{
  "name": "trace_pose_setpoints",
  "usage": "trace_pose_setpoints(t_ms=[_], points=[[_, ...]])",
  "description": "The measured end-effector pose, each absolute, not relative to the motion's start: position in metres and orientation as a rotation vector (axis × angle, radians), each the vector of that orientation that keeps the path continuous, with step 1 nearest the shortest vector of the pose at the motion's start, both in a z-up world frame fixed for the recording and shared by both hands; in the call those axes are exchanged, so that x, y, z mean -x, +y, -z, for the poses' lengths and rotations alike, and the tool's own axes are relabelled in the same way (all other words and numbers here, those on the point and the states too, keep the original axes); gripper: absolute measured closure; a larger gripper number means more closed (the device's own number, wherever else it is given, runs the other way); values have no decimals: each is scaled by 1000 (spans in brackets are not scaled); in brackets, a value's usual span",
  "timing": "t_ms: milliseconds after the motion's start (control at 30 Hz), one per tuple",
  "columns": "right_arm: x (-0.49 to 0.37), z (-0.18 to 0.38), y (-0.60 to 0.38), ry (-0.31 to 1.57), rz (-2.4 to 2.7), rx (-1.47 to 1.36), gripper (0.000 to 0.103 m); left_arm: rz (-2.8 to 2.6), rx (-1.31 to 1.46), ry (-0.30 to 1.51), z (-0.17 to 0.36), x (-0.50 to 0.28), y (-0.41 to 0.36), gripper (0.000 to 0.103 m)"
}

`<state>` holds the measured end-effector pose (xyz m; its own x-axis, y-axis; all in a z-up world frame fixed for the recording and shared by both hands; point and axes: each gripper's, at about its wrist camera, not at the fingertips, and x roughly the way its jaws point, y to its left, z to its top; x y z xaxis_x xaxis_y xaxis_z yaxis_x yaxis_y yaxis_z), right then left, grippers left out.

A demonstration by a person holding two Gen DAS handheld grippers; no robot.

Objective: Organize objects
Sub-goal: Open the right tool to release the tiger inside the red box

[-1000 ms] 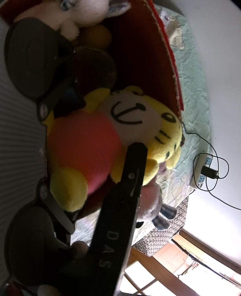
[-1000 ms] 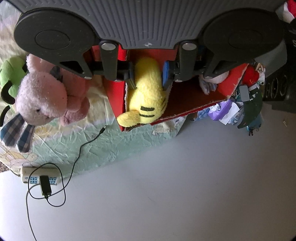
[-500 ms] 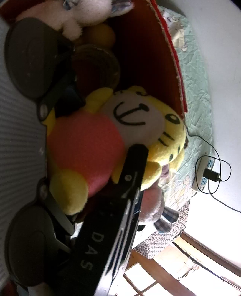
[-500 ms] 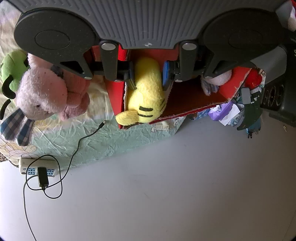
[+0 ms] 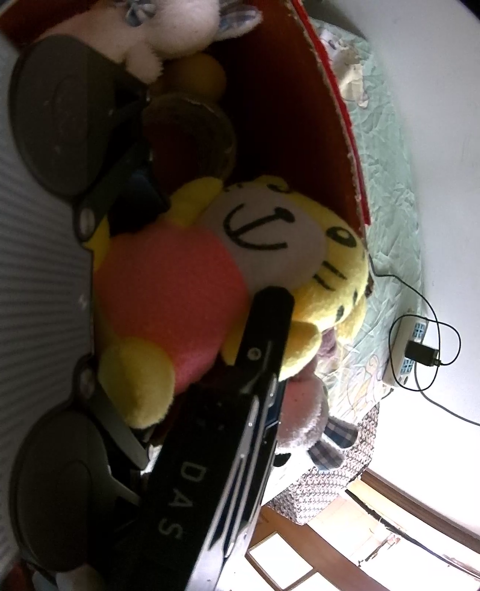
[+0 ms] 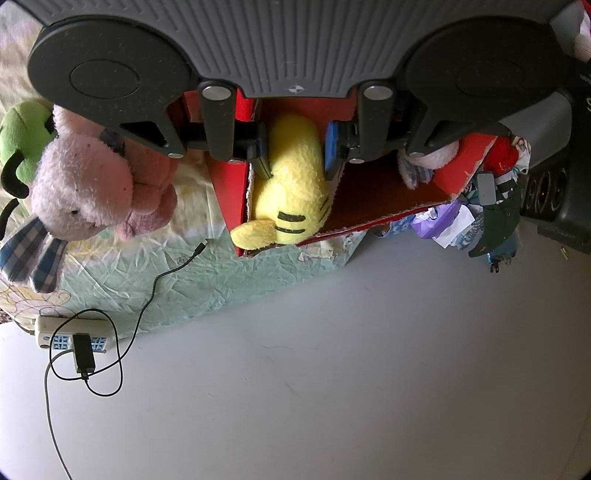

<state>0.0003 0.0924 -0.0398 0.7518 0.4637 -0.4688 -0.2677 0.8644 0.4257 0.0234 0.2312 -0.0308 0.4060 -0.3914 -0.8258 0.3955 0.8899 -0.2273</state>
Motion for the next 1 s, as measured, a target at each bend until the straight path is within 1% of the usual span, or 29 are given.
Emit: trace_pose_setpoints(t_ms=[1000], points=[[-2,40,91,594,-427,-325,73,481,3,1055,32,-25,230,0]])
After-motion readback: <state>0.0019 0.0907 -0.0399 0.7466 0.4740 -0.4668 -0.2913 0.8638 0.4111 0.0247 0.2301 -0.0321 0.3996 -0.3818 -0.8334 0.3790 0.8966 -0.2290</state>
